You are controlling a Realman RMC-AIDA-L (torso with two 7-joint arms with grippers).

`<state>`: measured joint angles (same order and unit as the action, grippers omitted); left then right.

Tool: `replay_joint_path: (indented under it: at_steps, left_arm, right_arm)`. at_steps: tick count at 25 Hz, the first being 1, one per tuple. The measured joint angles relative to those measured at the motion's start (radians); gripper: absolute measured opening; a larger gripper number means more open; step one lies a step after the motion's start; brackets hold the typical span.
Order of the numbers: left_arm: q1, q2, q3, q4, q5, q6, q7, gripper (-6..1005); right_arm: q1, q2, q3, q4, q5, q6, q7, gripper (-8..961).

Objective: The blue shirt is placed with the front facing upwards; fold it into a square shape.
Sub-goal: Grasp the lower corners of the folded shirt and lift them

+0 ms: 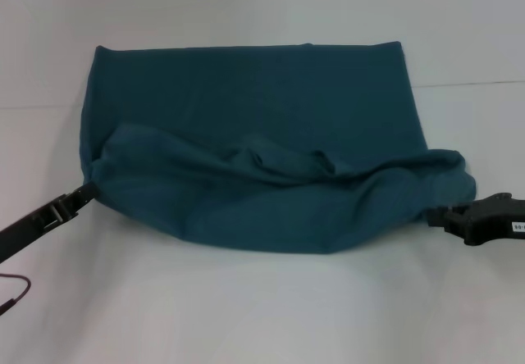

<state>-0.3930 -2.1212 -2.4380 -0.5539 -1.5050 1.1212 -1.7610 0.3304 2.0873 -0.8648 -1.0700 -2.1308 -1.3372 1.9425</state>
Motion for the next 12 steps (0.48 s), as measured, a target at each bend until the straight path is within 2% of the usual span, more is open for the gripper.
replay_joint_path:
  at_steps: [2,5,8,10,12]
  left_arm:
    - [0.011,0.001,-0.023,0.008,0.000,0.034,0.015,19]
    - [0.020,0.015,-0.052,0.028,0.000,0.055,0.026,20]
    - [0.008,0.049,-0.069,0.072,0.000,0.070,0.017,20]
    - [-0.010,0.080,-0.079,0.124,-0.001,0.092,0.016,20]
    - [-0.019,0.092,-0.088,0.153,-0.002,0.113,0.020,20]
  right_arm:
    - [-0.005,0.001,0.003,-0.006,0.000,-0.019,-0.012,24]
    - [-0.008,0.002,0.002,-0.016,0.000,-0.038,-0.027,24]
    - [-0.009,0.000,-0.002,-0.019,0.000,-0.042,-0.035,24]
    - [-0.006,0.000,-0.002,-0.019,0.000,-0.043,-0.039,25]
    - [-0.005,-0.001,-0.001,-0.020,0.000,-0.049,-0.044,25]
